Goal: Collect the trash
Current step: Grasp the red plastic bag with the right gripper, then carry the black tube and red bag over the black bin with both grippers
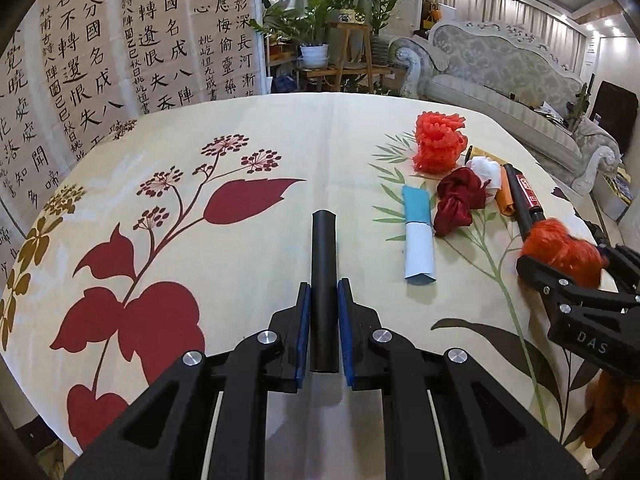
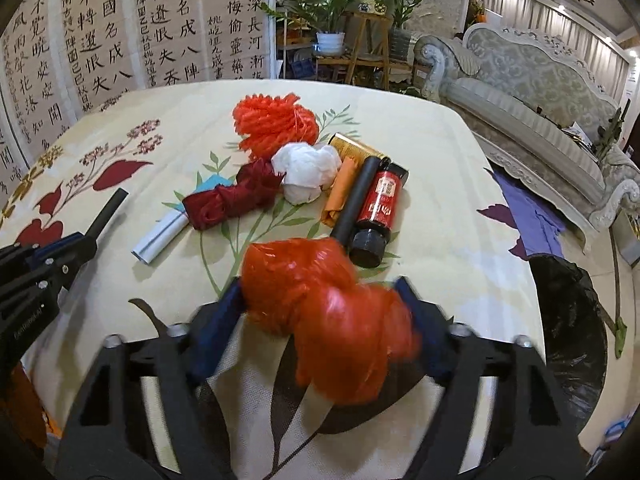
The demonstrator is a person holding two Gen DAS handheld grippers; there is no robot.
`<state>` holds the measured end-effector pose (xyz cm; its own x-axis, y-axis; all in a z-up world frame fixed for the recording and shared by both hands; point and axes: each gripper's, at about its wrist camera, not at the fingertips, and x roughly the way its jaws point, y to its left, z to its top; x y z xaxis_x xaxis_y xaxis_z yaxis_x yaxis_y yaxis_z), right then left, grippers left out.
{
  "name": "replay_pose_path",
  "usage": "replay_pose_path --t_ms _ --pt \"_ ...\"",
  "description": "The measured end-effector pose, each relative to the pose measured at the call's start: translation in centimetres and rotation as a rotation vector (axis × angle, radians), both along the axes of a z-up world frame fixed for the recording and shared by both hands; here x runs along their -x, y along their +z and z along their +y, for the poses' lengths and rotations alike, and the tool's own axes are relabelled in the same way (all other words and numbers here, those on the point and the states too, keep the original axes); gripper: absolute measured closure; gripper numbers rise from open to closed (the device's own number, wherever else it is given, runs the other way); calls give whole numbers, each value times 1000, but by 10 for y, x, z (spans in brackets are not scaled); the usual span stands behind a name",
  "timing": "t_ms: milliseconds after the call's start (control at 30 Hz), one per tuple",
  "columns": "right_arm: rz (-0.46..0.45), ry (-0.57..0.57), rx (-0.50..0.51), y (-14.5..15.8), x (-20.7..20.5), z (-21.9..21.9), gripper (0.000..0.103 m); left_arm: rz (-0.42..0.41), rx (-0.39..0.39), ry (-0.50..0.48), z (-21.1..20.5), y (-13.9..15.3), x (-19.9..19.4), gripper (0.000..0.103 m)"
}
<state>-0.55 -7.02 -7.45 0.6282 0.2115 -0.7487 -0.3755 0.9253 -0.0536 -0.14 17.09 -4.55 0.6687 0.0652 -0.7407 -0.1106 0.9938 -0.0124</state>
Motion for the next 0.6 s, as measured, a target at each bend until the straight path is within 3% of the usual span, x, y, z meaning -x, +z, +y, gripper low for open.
replay_pose_path --t_ms 100,600 --pt "2 10 1 -1 1 -1 60 -1 6 0 2 -1 0 88" --pt "-36 -18 -29 11 22 -24 62 -40 21 -45 -15 12 8 88"
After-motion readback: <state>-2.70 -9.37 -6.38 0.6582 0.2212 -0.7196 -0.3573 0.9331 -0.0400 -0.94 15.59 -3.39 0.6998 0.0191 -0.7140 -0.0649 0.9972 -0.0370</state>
